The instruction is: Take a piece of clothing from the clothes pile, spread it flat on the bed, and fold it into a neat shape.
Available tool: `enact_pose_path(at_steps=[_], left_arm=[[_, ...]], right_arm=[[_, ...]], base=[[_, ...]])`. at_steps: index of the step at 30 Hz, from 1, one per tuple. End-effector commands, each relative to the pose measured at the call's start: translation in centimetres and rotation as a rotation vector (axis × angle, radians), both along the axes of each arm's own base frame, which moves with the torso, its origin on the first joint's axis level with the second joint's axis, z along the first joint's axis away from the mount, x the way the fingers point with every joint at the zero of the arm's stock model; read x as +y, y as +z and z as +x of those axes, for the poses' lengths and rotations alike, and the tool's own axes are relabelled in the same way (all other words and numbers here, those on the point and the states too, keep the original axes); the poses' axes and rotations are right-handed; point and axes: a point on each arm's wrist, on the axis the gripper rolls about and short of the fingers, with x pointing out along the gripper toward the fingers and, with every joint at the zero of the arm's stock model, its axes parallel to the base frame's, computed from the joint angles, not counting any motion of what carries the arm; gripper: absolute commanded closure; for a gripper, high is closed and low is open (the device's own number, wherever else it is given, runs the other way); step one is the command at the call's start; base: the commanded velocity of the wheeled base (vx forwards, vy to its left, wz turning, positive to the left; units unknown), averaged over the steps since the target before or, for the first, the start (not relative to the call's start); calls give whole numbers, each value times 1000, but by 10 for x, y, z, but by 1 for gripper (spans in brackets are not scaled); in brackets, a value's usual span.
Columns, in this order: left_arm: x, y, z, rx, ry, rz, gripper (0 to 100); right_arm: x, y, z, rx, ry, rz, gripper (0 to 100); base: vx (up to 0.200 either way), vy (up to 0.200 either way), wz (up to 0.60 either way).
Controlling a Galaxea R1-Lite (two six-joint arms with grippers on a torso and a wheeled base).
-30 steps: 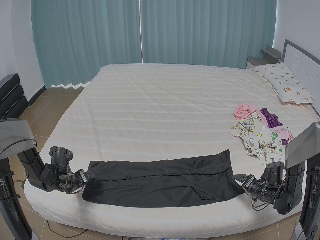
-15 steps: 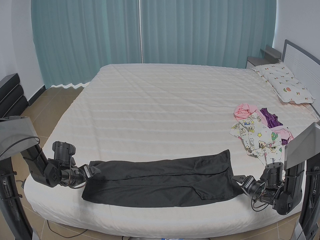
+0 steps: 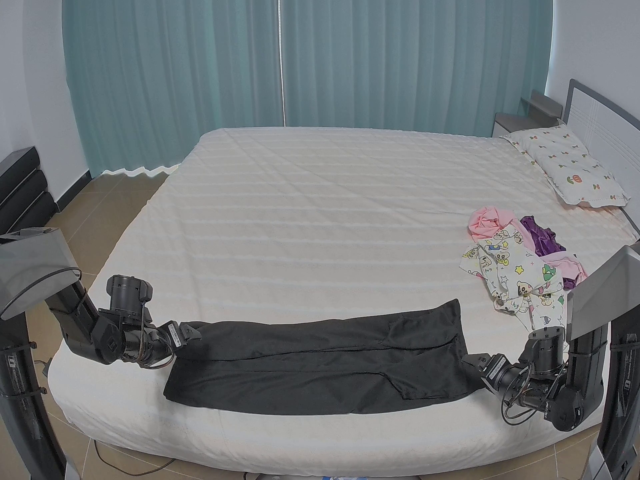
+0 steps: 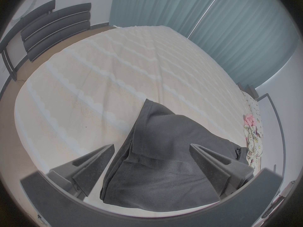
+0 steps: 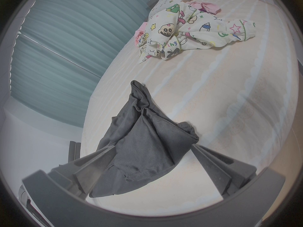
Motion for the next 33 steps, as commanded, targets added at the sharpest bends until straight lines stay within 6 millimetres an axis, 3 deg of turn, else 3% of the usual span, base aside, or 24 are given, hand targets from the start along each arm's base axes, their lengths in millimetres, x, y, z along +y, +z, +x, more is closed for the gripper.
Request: enact_pose_path(at_steps=[1, 5, 11, 18, 33], left_arm=[[0, -2, -3, 12, 2, -4, 0], [0, -6, -9, 35, -1, -10, 0], [1, -5, -9, 33, 2, -10, 0], [1, -4, -9, 27, -1, -7, 0], [-1, -1, 16, -32, -48, -47, 0]], right_arm=[[0, 1, 1, -13, 2, 4, 0], [1, 1, 1, -14, 4, 6, 0], [1, 1, 1, -14, 4, 6, 0], [1, 0, 2, -14, 4, 6, 0], [1, 0, 2, -17, 5, 7, 0]], base=[[0, 0, 0], [0, 0, 0], [-200, 0, 0], [0, 0, 0], [0, 0, 0]])
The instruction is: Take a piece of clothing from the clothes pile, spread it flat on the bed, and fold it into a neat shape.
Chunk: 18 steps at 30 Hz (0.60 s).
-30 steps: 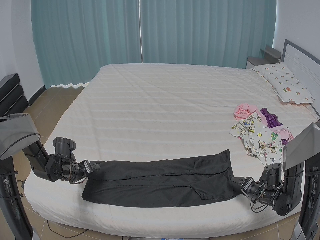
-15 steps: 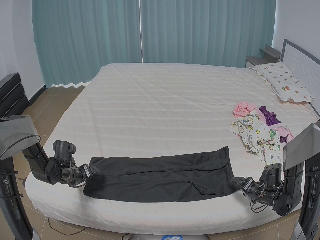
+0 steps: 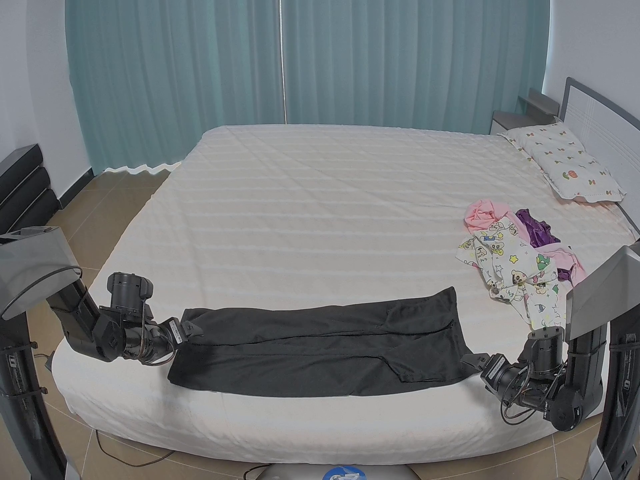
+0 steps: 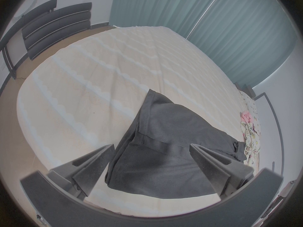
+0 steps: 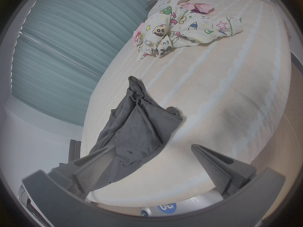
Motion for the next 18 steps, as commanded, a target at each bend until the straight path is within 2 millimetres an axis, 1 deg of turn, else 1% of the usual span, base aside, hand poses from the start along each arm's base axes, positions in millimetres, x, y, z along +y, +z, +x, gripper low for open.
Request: enact_pose_path(at_steps=[1, 3, 5, 6, 7, 10, 12, 18], left_arm=[[0, 0, 13, -23, -41, -32, 0], [3, 0, 16, -25, -68, -24, 0], [3, -4, 16, -6, -97, 0, 0], [3, -8, 19, 14, -140, 38, 0], [3, -8, 21, 15, -150, 42, 0], [3, -9, 26, 22, -156, 47, 0], [2, -17, 32, 25, -168, 63, 0], [0, -26, 38, 30, -201, 85, 0]], right_arm=[[0, 1, 1, -14, 2, 4, 0], [0, -1, 1, -10, 0, 2, 0], [1, -1, 2, -10, 2, 2, 0], [1, -1, 2, -10, 2, 3, 0], [1, -1, 2, -10, 2, 2, 0], [1, -1, 2, -10, 2, 2, 0], [1, -1, 2, -10, 2, 2, 0], [1, -1, 2, -11, 2, 2, 0]], base=[[0, 0, 0], [0, 0, 0], [0, 0, 0], [0, 0, 0], [0, 0, 0], [0, 0, 0], [0, 0, 0], [0, 0, 0]])
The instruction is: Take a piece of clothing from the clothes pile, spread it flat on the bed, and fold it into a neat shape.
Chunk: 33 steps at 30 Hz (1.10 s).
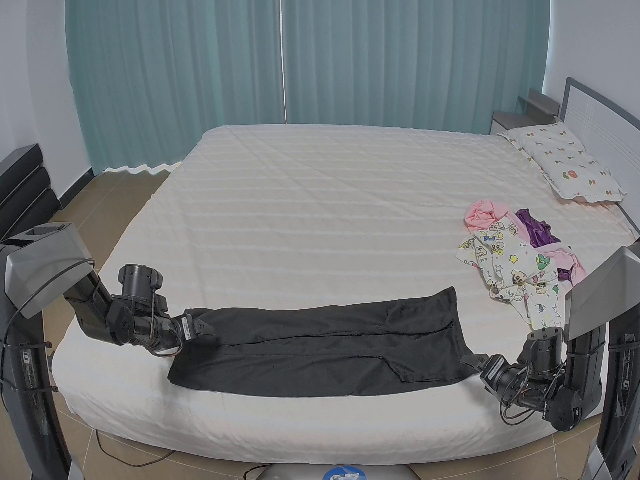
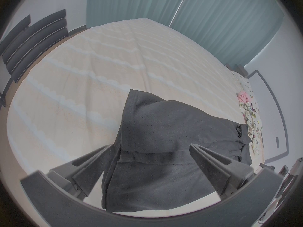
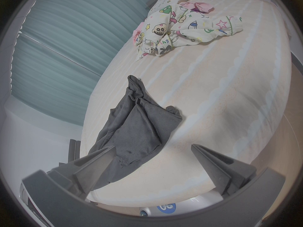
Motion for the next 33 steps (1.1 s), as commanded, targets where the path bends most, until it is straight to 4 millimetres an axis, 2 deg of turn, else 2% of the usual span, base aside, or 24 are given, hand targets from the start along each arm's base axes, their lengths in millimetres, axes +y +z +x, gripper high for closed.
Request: enact_pose_path(at_steps=[1, 14, 15, 28, 33], left_arm=[[-2, -16, 5, 21, -20, 14, 0], [-2, -29, 13, 23, -44, 35, 0], [-2, -30, 13, 25, -44, 35, 100], [2, -28, 10, 26, -35, 39, 100], [3, -20, 9, 13, -28, 39, 100]], right_arm=[[0, 1, 1, -15, 0, 4, 0], [0, -1, 1, -9, 3, 2, 0], [0, -1, 1, -9, 3, 2, 0], [0, -3, 0, -1, 3, -1, 0], [0, -3, 0, 1, 3, -1, 0]], base=[[0, 0, 0], [0, 0, 0], [0, 0, 0], [0, 0, 0], [0, 0, 0]])
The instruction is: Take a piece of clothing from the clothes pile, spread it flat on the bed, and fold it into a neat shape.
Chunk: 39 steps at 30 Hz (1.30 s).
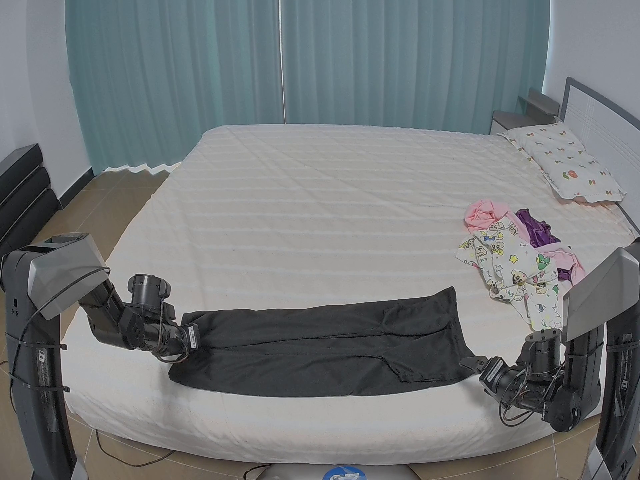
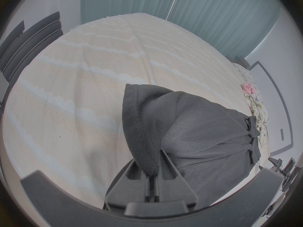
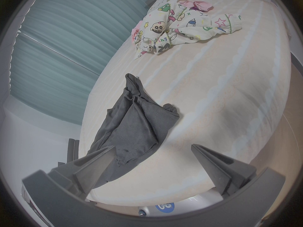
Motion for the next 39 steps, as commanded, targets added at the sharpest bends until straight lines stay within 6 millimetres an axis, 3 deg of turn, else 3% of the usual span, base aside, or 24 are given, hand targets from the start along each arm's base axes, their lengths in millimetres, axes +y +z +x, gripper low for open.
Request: enact_pose_path(at_steps=[1, 31, 36, 39], left_arm=[[3, 8, -2, -18, 7, 1, 100], [23, 23, 1, -61, 75, 12, 100], [24, 30, 6, -86, 83, 6, 100], [20, 48, 3, -113, 95, -13, 100]], right_arm=[[0, 1, 1, -16, 1, 4, 0], [1, 1, 1, -15, 3, 3, 0], [1, 1, 1, -16, 3, 3, 0], [1, 1, 1, -18, 4, 4, 0]], base=[[0, 0, 0], [-20, 0, 0], [0, 0, 0], [0, 0, 0]])
